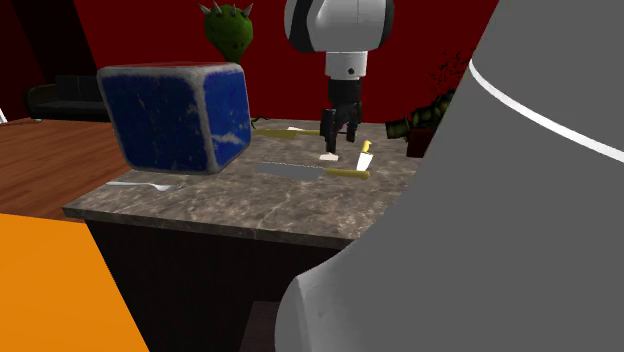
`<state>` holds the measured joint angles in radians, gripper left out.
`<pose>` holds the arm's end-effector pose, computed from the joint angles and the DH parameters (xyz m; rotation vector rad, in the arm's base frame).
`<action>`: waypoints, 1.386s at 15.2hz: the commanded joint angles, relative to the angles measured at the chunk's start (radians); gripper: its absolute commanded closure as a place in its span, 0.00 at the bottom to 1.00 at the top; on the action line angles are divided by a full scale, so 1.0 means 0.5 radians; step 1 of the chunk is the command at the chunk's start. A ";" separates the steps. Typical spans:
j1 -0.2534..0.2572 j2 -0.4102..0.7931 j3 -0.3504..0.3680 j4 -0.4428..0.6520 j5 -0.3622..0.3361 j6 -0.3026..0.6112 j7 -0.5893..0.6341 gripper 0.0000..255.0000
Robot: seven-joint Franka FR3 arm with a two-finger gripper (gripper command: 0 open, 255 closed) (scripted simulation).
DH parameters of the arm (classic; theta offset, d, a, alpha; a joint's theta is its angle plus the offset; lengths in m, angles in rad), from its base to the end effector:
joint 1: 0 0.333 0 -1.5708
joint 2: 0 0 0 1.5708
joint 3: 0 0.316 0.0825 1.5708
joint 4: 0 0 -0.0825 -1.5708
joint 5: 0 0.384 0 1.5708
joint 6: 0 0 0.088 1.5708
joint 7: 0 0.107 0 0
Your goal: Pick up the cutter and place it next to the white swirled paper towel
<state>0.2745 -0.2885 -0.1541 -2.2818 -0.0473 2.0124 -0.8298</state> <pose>0.4611 0.0499 0.4702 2.7705 1.4706 0.0244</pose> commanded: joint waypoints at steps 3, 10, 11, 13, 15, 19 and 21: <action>0.124 0.248 0.007 0.097 0.067 0.140 -0.428 0.00; 0.208 0.448 0.040 0.102 0.126 0.321 -0.781 0.00; 0.208 0.461 0.040 0.088 0.128 0.348 -0.783 0.00; 0.208 0.488 0.040 0.061 0.134 0.401 -0.786 0.00; 0.209 0.510 0.040 0.041 0.138 0.444 -0.789 0.00; 0.209 0.511 0.040 0.041 0.138 0.444 -0.789 0.00; 0.209 0.511 0.040 0.041 0.138 0.444 -0.789 0.00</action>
<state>0.3788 -0.0332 -0.1340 -2.2611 0.0218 2.2341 -1.2244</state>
